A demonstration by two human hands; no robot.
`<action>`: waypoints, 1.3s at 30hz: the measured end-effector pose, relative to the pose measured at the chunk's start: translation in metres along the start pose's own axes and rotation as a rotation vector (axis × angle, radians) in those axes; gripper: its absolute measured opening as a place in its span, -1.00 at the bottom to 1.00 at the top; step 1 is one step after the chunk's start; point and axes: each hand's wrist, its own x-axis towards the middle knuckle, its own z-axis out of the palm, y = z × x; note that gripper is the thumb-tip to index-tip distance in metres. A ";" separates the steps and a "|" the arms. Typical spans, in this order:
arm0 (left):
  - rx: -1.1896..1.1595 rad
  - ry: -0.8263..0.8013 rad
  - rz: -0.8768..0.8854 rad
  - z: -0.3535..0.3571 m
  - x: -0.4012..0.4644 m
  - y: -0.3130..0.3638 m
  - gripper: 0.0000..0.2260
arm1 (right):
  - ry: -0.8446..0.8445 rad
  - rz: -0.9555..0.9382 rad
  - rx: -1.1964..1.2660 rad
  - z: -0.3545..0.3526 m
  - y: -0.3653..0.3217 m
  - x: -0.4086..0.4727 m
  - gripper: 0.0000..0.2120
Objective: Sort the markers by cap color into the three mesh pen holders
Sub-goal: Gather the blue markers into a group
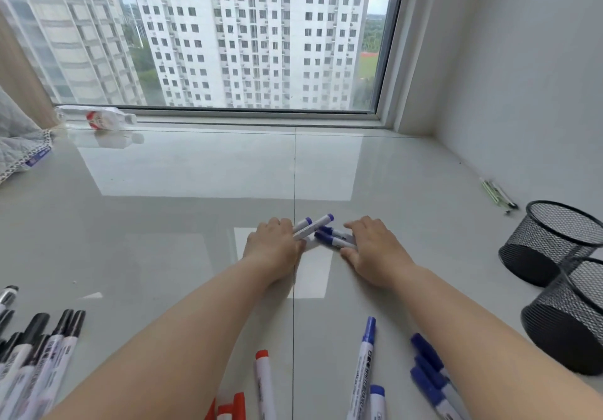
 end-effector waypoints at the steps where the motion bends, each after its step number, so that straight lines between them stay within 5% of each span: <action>1: 0.000 -0.007 -0.005 0.000 -0.001 0.001 -0.68 | -0.005 0.013 -0.029 0.002 -0.002 0.000 -0.60; 5: -0.078 -0.060 -0.084 -0.013 -0.006 0.006 -0.82 | -0.017 0.101 -0.010 -0.003 -0.006 -0.006 -0.77; 8: -0.131 0.018 -0.111 -0.024 -0.018 0.015 -0.93 | 0.137 0.238 0.218 -0.017 0.004 -0.021 -0.87; 11: -0.130 0.078 -0.042 -0.035 -0.042 0.030 -0.88 | 0.282 0.297 0.327 -0.034 0.019 -0.045 -0.94; 15: -0.185 0.024 -0.006 -0.039 -0.082 0.049 -0.81 | 0.192 0.274 0.249 -0.046 0.032 -0.094 -0.97; 20: -0.257 -0.048 -0.081 -0.033 -0.131 0.067 -0.83 | 0.036 0.271 0.137 -0.049 0.034 -0.151 -0.85; 26: -0.069 -0.191 -0.012 -0.018 -0.180 0.079 -0.79 | 0.012 0.275 0.114 -0.047 0.024 -0.203 -0.82; 32: -0.200 -0.021 -0.134 0.003 -0.200 0.089 -0.72 | 0.092 0.326 0.168 -0.038 0.022 -0.240 -0.87; 39: -0.072 -0.118 -0.204 0.002 -0.197 0.093 -0.70 | -0.057 0.338 0.104 -0.032 0.021 -0.250 -0.52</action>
